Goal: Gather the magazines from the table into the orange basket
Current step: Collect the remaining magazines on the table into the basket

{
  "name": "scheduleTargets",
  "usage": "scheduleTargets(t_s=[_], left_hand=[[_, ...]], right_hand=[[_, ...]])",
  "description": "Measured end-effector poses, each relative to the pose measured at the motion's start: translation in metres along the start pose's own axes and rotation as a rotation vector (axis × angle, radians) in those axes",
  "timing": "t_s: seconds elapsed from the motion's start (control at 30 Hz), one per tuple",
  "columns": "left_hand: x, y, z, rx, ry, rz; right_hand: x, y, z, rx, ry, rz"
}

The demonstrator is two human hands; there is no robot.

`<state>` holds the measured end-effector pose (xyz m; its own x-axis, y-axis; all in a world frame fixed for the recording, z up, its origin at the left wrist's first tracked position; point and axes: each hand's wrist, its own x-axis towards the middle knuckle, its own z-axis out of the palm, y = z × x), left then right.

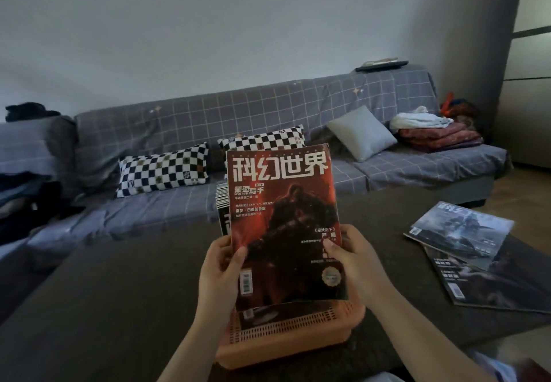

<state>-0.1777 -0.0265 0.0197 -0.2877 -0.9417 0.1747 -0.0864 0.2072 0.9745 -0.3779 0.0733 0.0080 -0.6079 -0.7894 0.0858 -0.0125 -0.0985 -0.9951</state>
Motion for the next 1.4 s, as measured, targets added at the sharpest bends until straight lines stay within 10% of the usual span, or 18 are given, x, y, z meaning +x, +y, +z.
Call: scheduleTargets(t_s=[0.53,1.4], left_hand=[[0.013,-0.065,-0.01,0.596,0.098,0.013],[0.012,-0.066,-0.009,0.583,0.005,0.018]], right_hand=[[0.023,0.059,0.022,-0.767,0.142,-0.141],[0.035,0.07,0.03,-0.613,-0.013,-0.097]])
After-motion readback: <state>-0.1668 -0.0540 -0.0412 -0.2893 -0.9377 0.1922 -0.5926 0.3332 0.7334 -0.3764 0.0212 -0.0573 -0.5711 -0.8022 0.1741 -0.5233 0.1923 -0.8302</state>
